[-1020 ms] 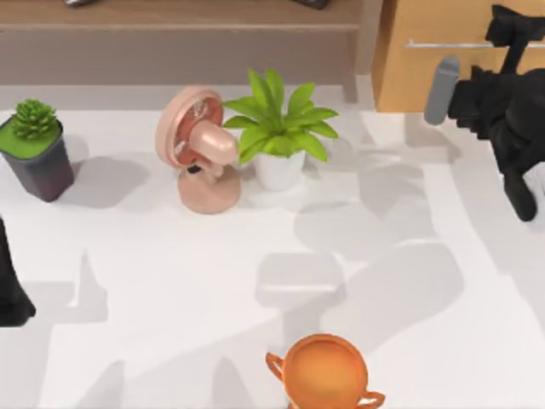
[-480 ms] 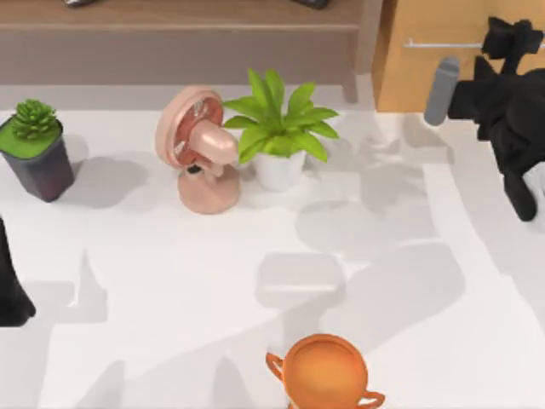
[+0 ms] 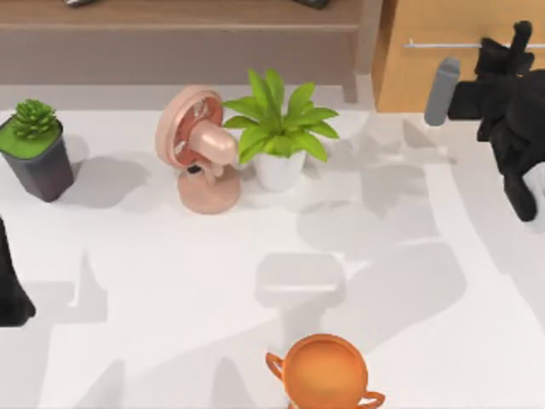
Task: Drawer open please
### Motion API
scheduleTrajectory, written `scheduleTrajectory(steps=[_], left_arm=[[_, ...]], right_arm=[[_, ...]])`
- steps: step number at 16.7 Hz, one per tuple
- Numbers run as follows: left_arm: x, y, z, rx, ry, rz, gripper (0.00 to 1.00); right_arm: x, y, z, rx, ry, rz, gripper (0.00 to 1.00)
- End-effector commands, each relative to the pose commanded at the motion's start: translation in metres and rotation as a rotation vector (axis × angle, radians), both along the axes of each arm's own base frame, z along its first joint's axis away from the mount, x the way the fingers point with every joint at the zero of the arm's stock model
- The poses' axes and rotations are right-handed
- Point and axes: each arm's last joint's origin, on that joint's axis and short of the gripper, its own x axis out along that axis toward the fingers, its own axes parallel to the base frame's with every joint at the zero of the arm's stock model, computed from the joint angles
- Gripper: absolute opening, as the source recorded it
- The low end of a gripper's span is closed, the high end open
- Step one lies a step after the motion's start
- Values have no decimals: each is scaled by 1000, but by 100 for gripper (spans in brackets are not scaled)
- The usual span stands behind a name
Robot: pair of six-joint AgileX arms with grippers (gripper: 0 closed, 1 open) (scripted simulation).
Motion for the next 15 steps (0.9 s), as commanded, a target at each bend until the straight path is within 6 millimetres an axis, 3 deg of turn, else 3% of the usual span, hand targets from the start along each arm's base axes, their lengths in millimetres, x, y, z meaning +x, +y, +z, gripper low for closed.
scheduleTrajectory(steps=[9,15], left_arm=[[0,0,0,0,0,0,100],[0,0,0,0,0,0,100]], right_arm=[[-4,1,-1,3,5,1,0],[-50,1,-2,1,10,-2,0]])
